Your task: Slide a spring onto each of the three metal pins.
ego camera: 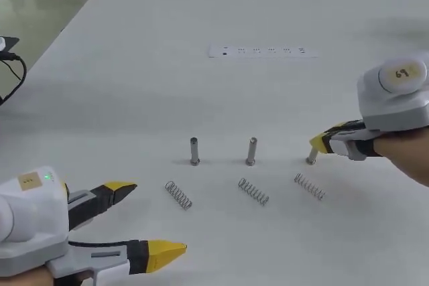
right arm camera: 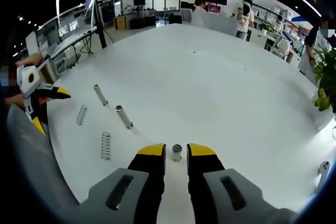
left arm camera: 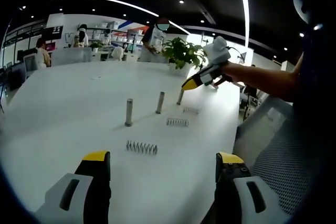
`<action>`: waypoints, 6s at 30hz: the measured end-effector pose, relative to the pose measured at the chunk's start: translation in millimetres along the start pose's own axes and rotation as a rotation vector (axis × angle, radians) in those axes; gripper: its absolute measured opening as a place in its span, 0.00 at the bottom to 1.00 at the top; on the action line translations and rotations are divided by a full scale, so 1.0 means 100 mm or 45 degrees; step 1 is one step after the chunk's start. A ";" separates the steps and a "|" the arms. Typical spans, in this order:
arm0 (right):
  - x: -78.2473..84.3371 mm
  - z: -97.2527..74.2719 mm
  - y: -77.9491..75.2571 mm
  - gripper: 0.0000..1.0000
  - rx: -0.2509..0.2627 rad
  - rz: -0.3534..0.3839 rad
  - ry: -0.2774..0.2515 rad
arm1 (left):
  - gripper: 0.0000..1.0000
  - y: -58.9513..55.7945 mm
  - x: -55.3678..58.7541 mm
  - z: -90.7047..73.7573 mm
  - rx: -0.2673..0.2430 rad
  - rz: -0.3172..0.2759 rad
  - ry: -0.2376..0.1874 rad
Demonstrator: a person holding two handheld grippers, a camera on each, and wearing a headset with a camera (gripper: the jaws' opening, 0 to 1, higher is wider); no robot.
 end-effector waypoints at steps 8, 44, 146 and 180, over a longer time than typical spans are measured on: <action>-0.01 -0.09 0.01 0.15 0.019 0.001 -0.029 | 0.78 0.06 -0.03 0.00 -0.001 0.019 0.009; -0.03 -0.42 0.02 0.14 0.098 0.034 -0.127 | 0.56 0.38 -0.19 0.30 0.121 0.252 0.165; -0.14 -0.46 0.11 0.12 0.083 -0.007 -0.190 | 0.02 0.38 -0.08 0.48 0.216 0.493 0.392; -0.28 -0.57 0.25 0.13 0.054 -0.072 -0.242 | 0.02 -0.06 -0.56 0.22 0.290 0.509 0.138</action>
Point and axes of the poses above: the centre of the closed fingertips' face, and the gripper's own axes: z roughly forward along the fingers, y roughly to its left, x roughly out of its underside, the point moved 10 cm from there along -z, roughly backward along the fingers, and after that the axes turned 7 degrees about -z, right-handed, at the moved point
